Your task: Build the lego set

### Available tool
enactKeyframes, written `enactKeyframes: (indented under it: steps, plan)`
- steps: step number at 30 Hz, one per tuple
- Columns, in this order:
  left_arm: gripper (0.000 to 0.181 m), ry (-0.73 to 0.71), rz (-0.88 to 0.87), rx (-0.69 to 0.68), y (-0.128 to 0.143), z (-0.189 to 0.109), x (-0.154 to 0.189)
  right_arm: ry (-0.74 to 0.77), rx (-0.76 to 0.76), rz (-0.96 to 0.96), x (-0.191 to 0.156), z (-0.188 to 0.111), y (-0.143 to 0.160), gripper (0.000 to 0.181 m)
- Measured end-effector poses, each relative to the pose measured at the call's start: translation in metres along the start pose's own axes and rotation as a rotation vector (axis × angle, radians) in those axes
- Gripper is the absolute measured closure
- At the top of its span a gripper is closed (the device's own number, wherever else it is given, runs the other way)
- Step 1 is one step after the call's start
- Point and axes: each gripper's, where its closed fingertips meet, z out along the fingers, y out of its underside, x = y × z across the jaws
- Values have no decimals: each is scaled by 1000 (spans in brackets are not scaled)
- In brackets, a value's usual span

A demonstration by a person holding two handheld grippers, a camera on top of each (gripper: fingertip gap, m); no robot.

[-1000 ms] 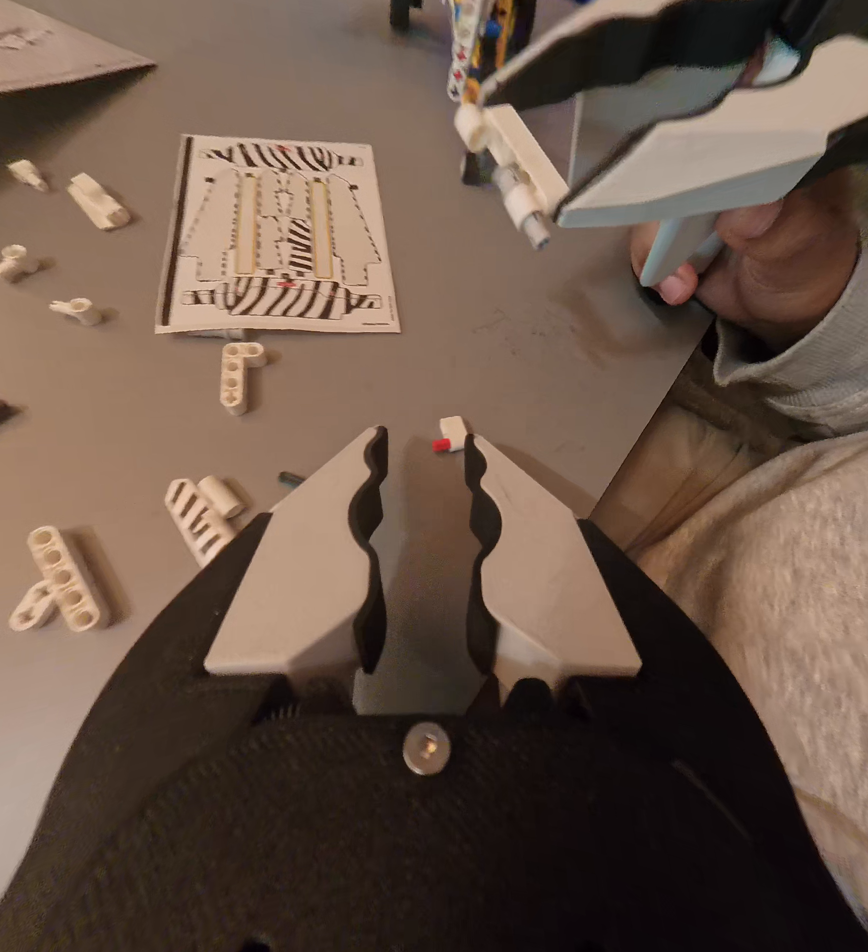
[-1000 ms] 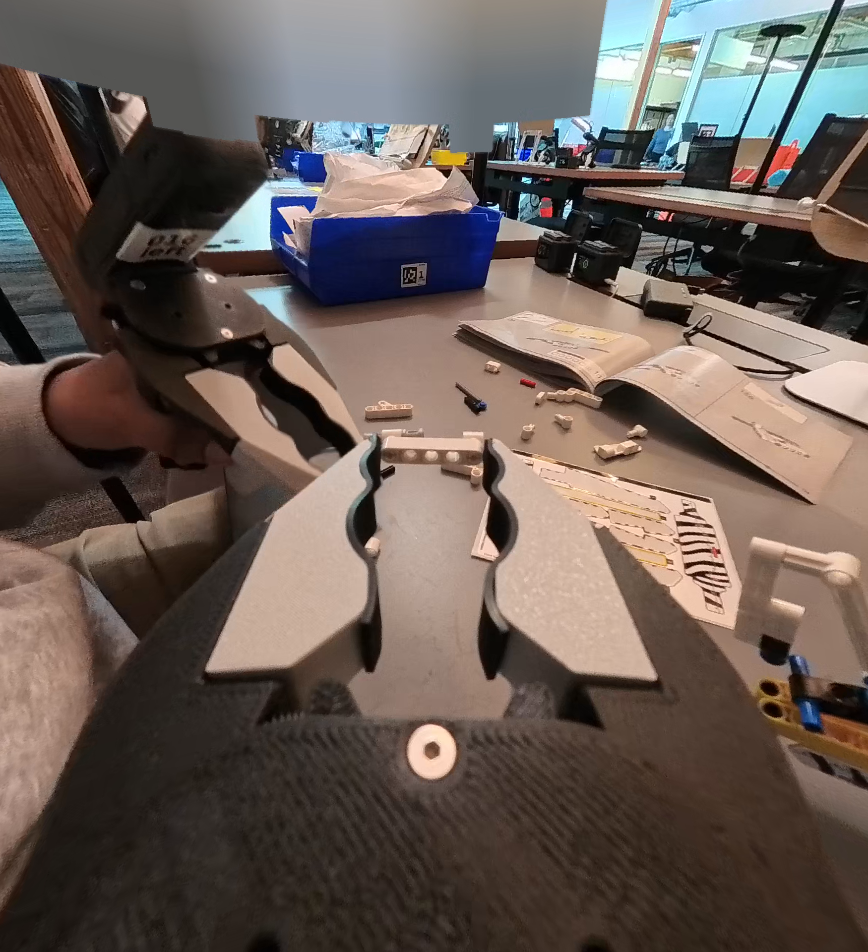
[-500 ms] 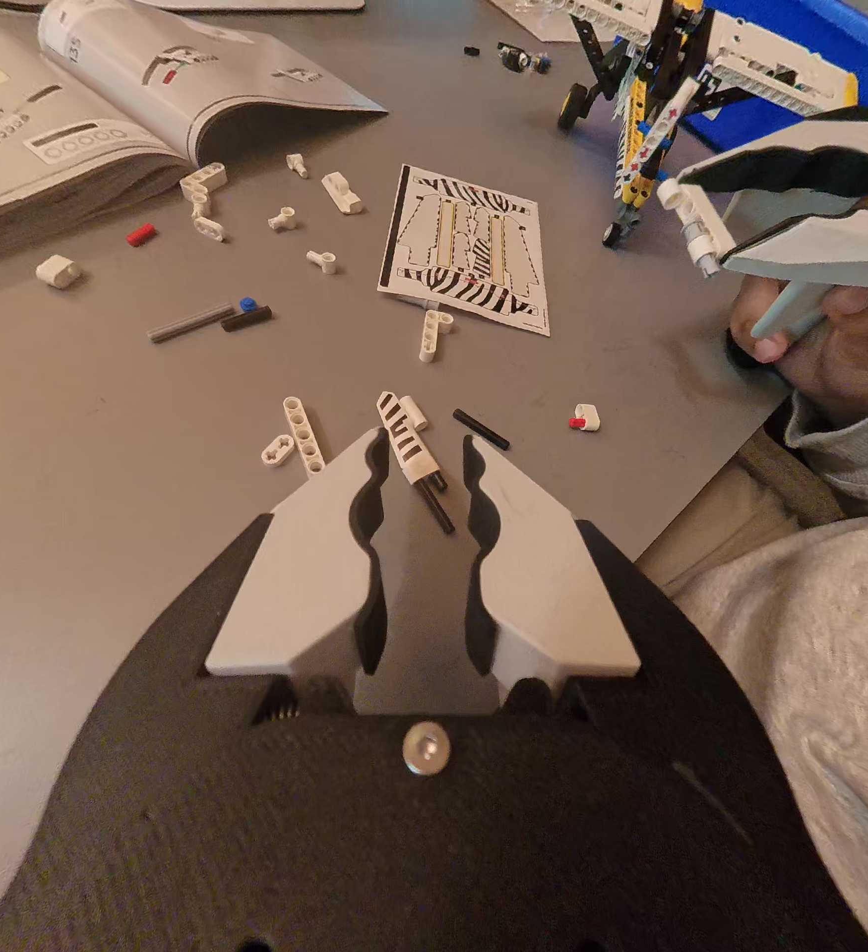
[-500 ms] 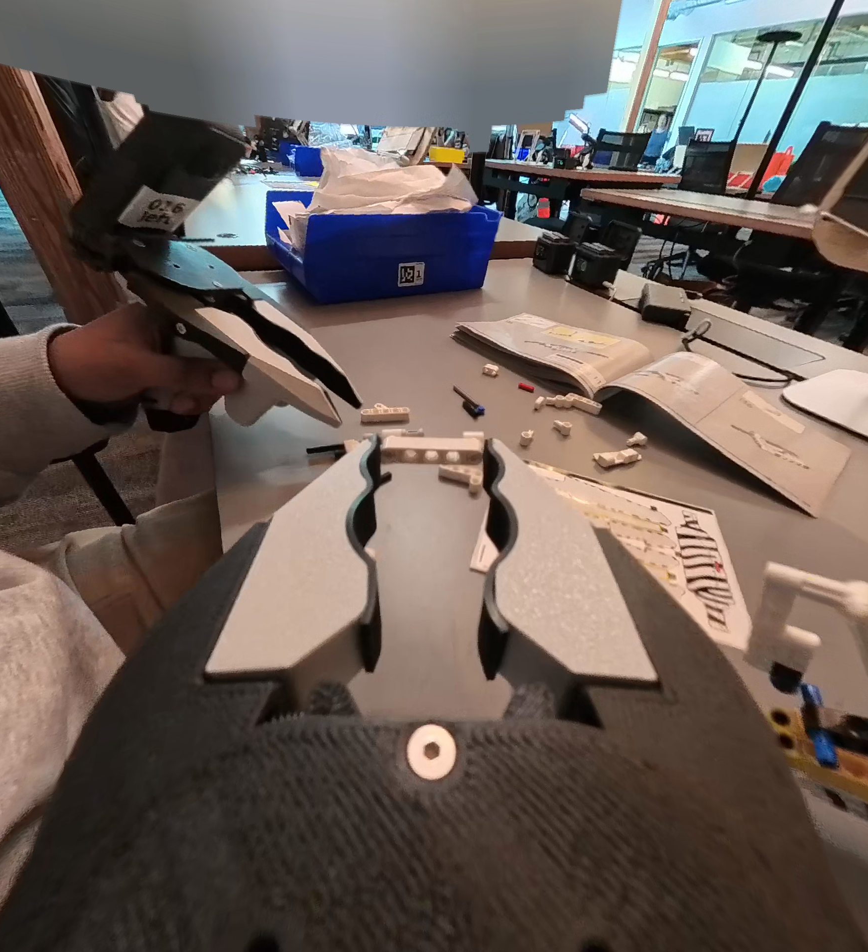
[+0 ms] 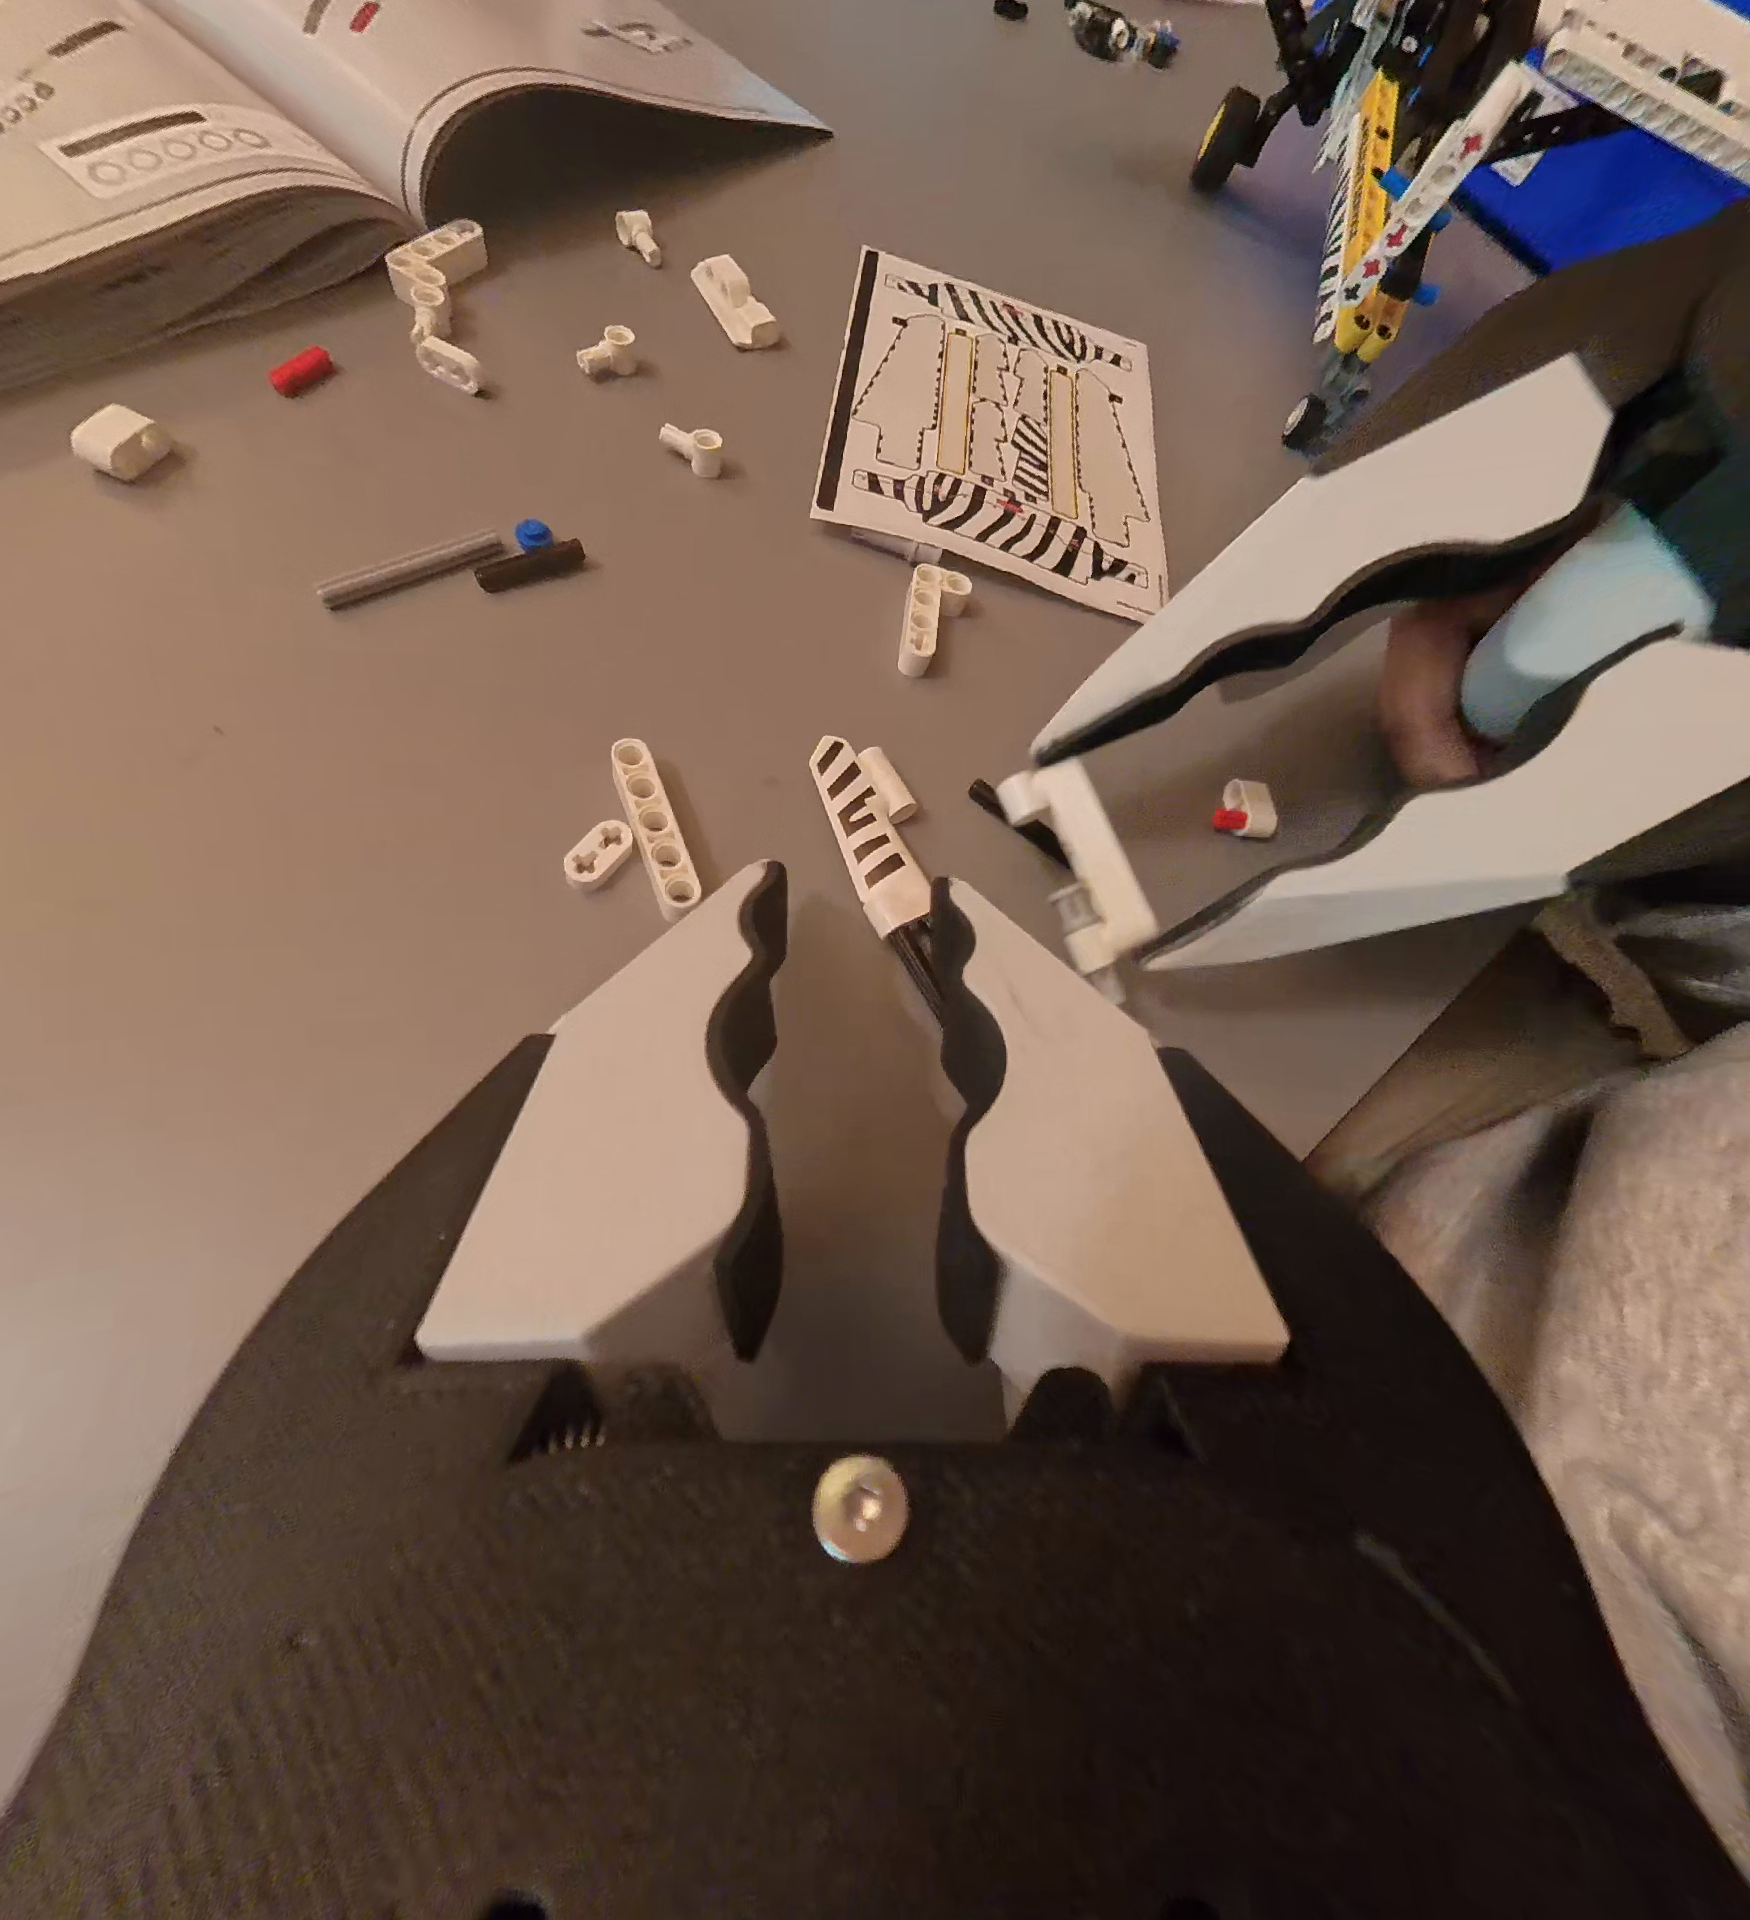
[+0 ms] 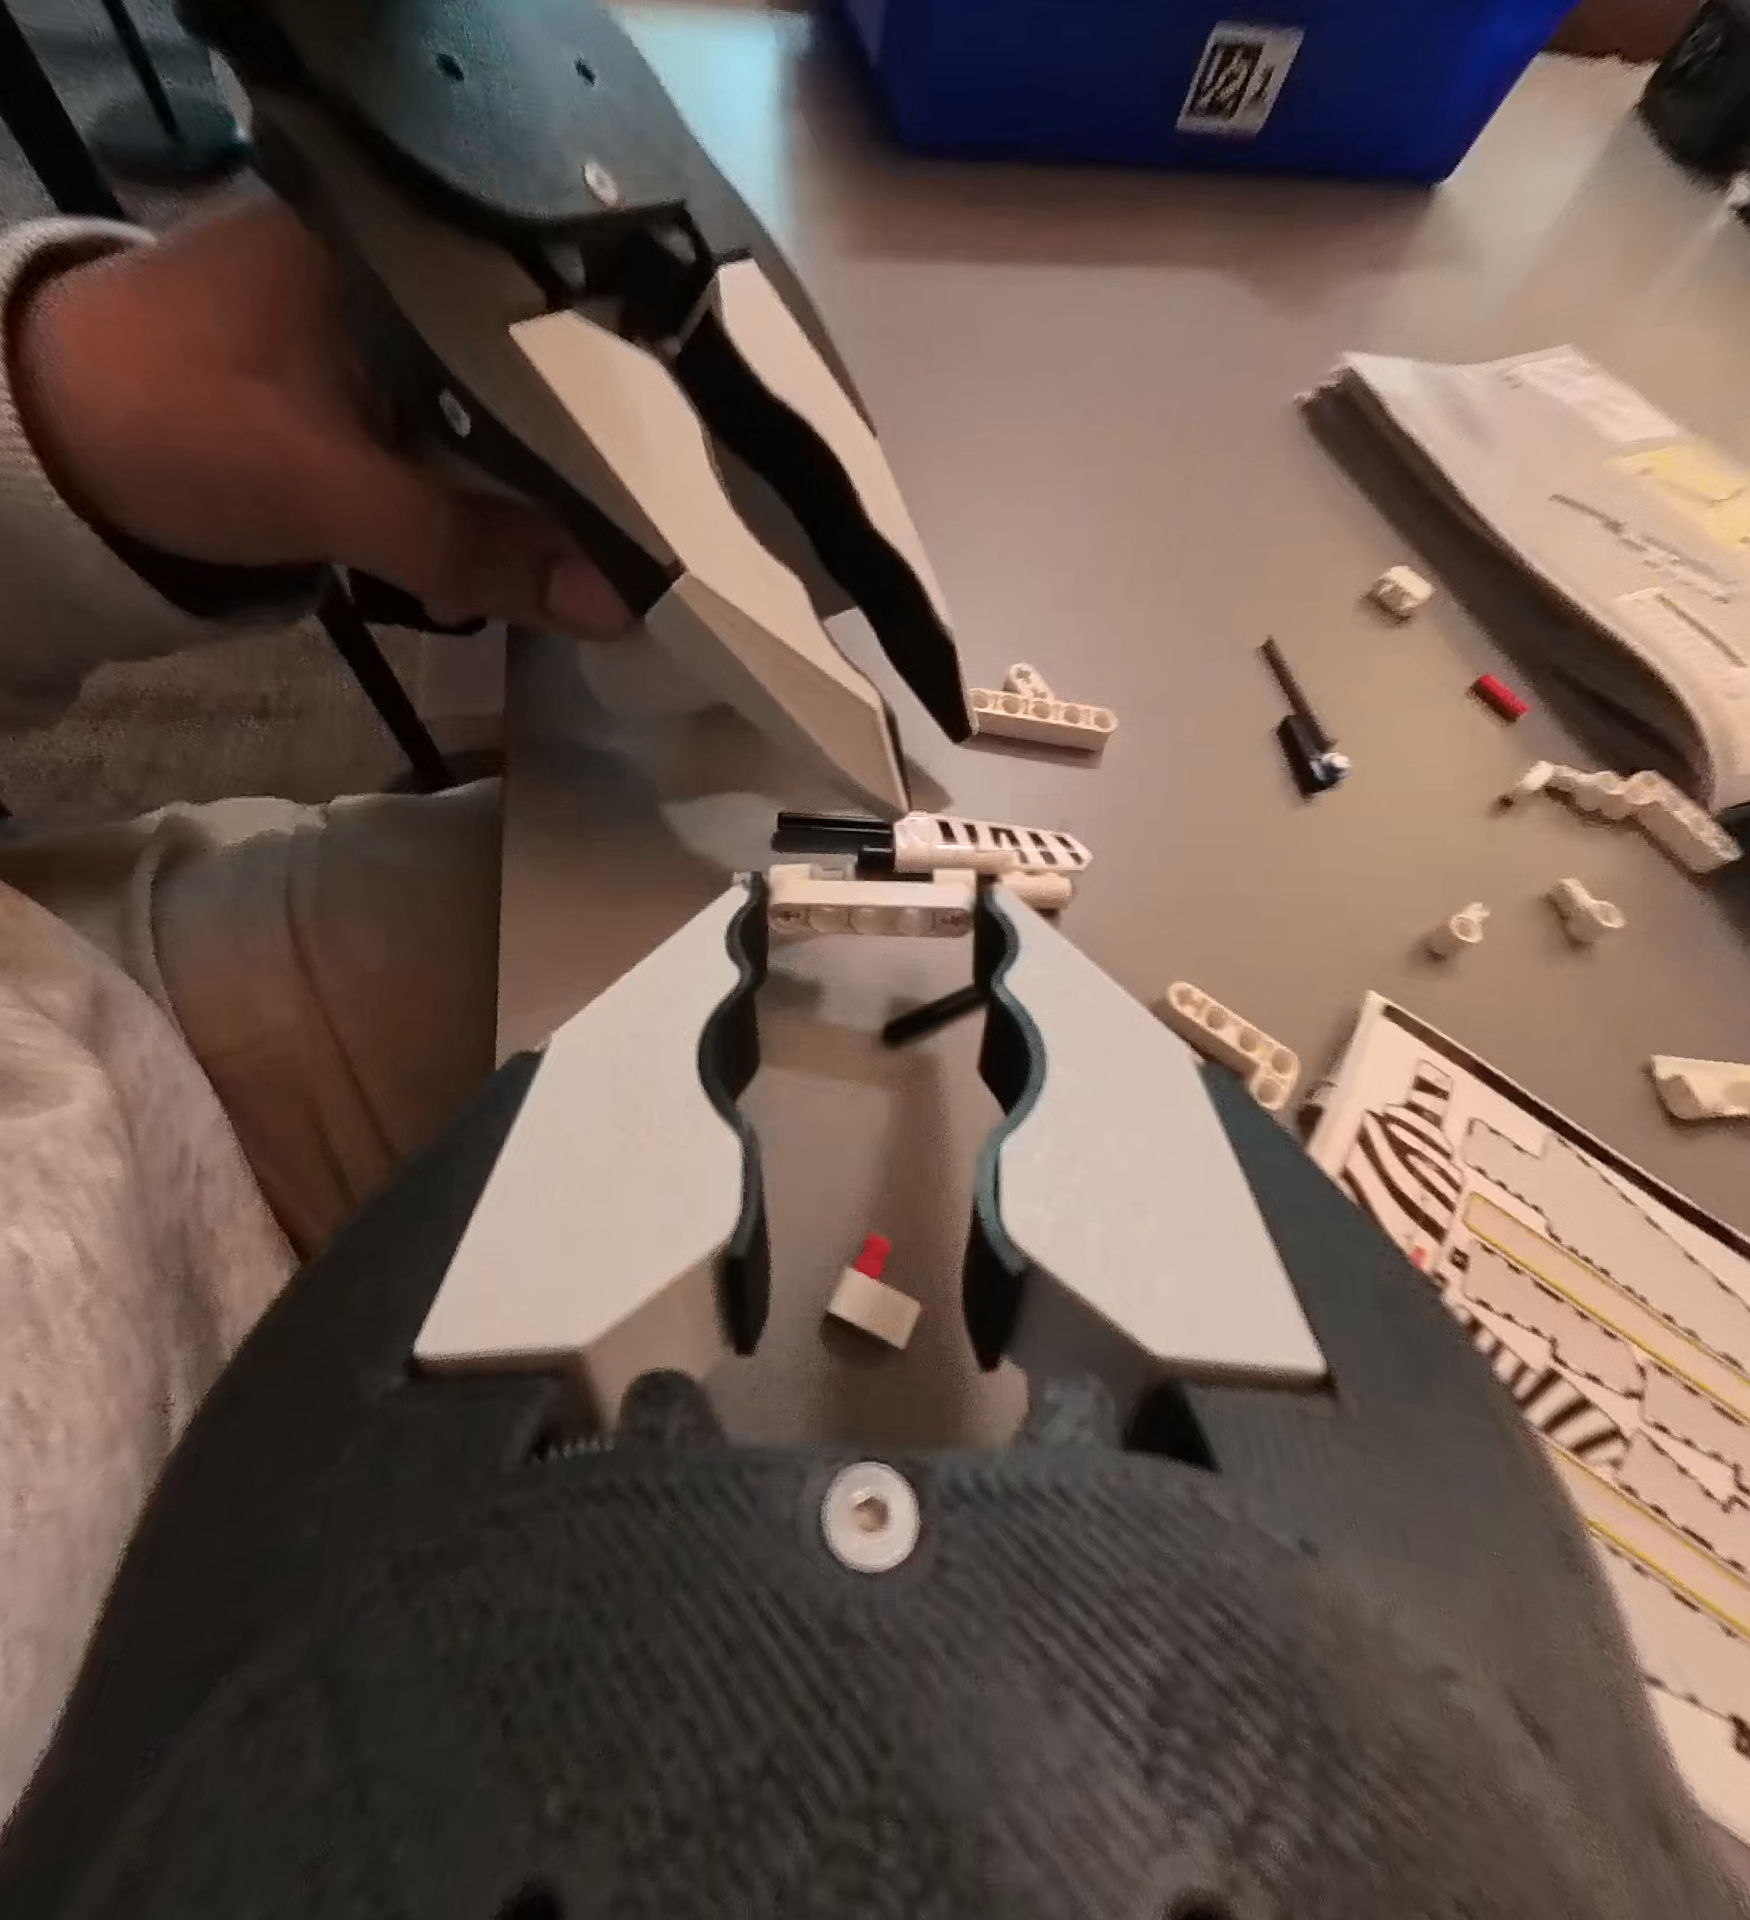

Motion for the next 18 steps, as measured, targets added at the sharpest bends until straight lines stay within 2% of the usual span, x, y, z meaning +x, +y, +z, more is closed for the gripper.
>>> enactKeyframes:
  steps: [5,18]
  plan:
    - [160,29,-32,-6,1,0,0,-36,-142,18,-2,17,16,142]
    - [163,92,-74,-14,0,1,4,6,-111,21,4,14,13,142]
